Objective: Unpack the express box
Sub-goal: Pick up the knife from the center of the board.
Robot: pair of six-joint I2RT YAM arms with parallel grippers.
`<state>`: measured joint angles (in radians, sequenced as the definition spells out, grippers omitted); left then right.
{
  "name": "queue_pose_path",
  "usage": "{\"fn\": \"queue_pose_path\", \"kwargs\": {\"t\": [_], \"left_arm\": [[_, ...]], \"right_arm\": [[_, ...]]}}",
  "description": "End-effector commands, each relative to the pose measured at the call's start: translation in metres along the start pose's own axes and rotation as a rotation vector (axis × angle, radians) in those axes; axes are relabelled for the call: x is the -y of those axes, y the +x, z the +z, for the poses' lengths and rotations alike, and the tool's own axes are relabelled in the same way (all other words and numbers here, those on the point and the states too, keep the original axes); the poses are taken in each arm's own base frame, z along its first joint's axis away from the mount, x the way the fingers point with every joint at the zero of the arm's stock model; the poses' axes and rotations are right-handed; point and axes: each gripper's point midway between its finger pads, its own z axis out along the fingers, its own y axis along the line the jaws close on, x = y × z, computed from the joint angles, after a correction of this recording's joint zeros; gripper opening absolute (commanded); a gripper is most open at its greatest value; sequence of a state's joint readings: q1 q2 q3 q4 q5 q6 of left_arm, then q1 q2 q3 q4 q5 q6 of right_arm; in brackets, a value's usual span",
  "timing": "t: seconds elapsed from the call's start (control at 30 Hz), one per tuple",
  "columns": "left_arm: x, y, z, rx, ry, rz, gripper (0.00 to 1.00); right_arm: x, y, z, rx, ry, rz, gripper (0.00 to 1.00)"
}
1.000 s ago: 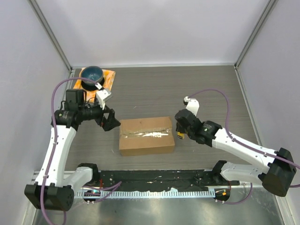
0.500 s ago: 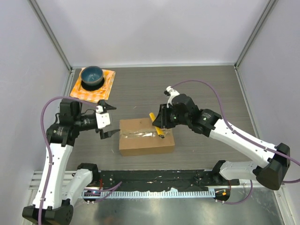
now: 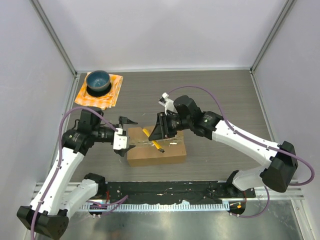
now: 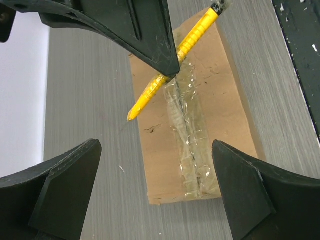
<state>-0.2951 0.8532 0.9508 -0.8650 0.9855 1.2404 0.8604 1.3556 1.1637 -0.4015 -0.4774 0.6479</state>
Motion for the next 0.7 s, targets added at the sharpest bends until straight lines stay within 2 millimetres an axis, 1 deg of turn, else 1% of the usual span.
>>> {"fn": "queue_pose_path", "kwargs": {"t": [0.0,0.13,0.23,0.37,0.47,0.5,0.57,0.6,0.67], "left_arm": [[-0.004,-0.001,0.004,-0.009,0.005,0.119,0.98],[0.002,-0.002,0.013,-0.013,0.031,0.169,0.97],[0.000,0.000,0.016,-0.014,0.031,0.158,0.97],[0.004,0.002,0.019,-0.018,0.045,0.146,0.95],[0.008,0.007,0.020,-0.034,0.066,0.129,0.90],[0.012,0.009,0.020,-0.042,0.081,0.121,0.86],[0.016,0.012,0.019,-0.055,0.107,0.151,0.81],[0.020,0.014,0.019,-0.060,0.126,0.143,0.76],[0.021,0.014,0.020,-0.060,0.132,0.148,0.71]], "right_arm": [[-0.036,-0.014,0.000,0.015,-0.151,-0.012,0.24],[-0.033,-0.005,0.008,-0.027,-0.157,0.005,0.24],[-0.032,0.000,0.012,-0.055,-0.160,0.003,0.24],[-0.031,0.005,0.017,-0.082,-0.159,-0.004,0.24],[-0.033,0.005,0.019,-0.092,-0.168,-0.008,0.24],[-0.033,0.006,0.020,-0.096,-0.170,-0.009,0.24],[-0.035,0.005,0.019,-0.095,-0.175,-0.012,0.24],[-0.035,0.004,0.020,-0.095,-0.177,-0.013,0.24],[-0.037,0.004,0.020,-0.098,-0.185,-0.014,0.24]]}}
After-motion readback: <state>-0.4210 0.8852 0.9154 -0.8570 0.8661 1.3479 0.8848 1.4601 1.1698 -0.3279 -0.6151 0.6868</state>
